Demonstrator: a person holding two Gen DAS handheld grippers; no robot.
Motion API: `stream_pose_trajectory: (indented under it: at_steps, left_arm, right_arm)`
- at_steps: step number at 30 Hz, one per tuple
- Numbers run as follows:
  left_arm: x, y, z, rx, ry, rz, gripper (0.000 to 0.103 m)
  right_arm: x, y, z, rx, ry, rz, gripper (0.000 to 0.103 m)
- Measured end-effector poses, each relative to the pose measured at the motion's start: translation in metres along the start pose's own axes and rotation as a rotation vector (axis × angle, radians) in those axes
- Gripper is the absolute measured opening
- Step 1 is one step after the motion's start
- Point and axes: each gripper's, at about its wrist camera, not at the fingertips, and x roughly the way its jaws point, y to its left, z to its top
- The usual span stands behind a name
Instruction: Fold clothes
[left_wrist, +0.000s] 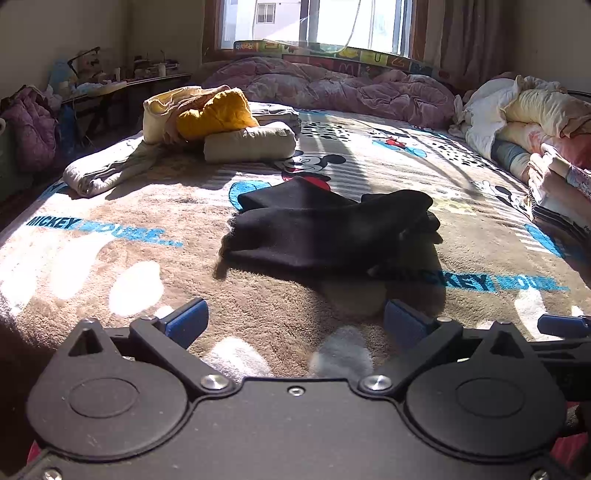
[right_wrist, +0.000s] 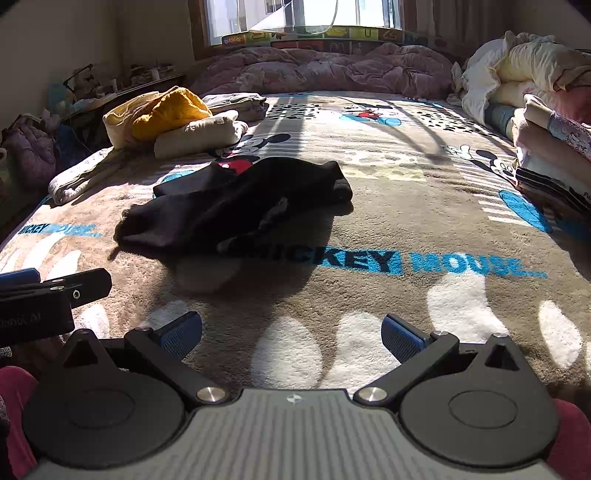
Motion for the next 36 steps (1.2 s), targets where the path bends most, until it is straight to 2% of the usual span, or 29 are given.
stream_pose_trajectory:
  at_steps: [13, 18, 23, 29, 34, 36]
  left_arm:
    - [0.007, -0.001, -0.001, -0.002, 0.008, 0.0, 0.103]
    - [0.013, 0.001, -0.003, -0.014, 0.024, -0.007, 0.103]
    - [0.021, 0.006, -0.007, -0.037, 0.029, -0.047, 0.103]
    - [0.039, 0.016, -0.008, -0.111, 0.05, -0.086, 0.103]
    - [0.06, 0.034, -0.012, -0.25, 0.047, -0.145, 0.103]
    - [0.069, 0.04, -0.012, -0.279, 0.046, -0.161, 0.103]
  right_arm:
    - [0.003, -0.008, -0.001, 0.028, -0.009, 0.015, 0.102]
    - [0.006, -0.016, -0.003, 0.063, -0.017, 0.078, 0.102]
    - [0.008, -0.023, -0.005, 0.077, -0.056, 0.155, 0.102]
    - [0.018, -0.035, -0.011, 0.102, -0.111, 0.232, 0.102]
    - [0.025, -0.05, -0.011, 0.148, -0.175, 0.302, 0.102]
    - [0.03, -0.053, -0.009, 0.144, -0.175, 0.316, 0.102]
